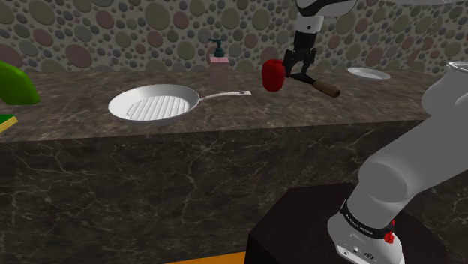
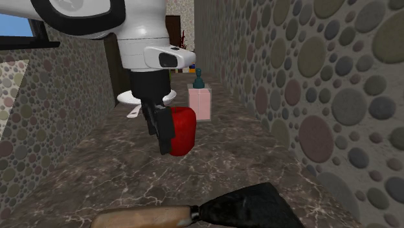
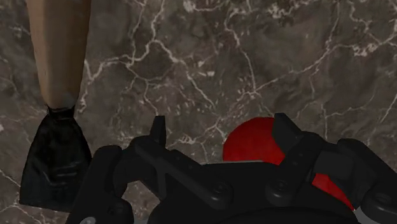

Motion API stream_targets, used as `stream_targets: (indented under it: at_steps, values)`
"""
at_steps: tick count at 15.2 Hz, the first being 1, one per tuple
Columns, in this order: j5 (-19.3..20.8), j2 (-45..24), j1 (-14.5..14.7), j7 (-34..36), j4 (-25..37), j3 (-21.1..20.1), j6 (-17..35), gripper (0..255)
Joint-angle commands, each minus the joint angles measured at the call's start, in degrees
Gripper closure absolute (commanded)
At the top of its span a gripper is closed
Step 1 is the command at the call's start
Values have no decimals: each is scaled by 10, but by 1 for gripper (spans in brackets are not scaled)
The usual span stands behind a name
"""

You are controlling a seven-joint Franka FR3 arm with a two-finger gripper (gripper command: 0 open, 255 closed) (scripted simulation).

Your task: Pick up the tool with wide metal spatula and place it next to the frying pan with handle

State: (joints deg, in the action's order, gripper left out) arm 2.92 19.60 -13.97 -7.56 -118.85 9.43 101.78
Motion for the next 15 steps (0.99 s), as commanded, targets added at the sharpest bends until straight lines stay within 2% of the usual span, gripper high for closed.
stream_targets:
  at_steps: [1, 12, 15]
  values:
    - [4, -29, -11, 3, 23, 13, 1, 0]
    - [5, -174, -74, 1, 158, 88, -12, 0]
    - [6, -174, -75, 1, 134, 88, 11, 0]
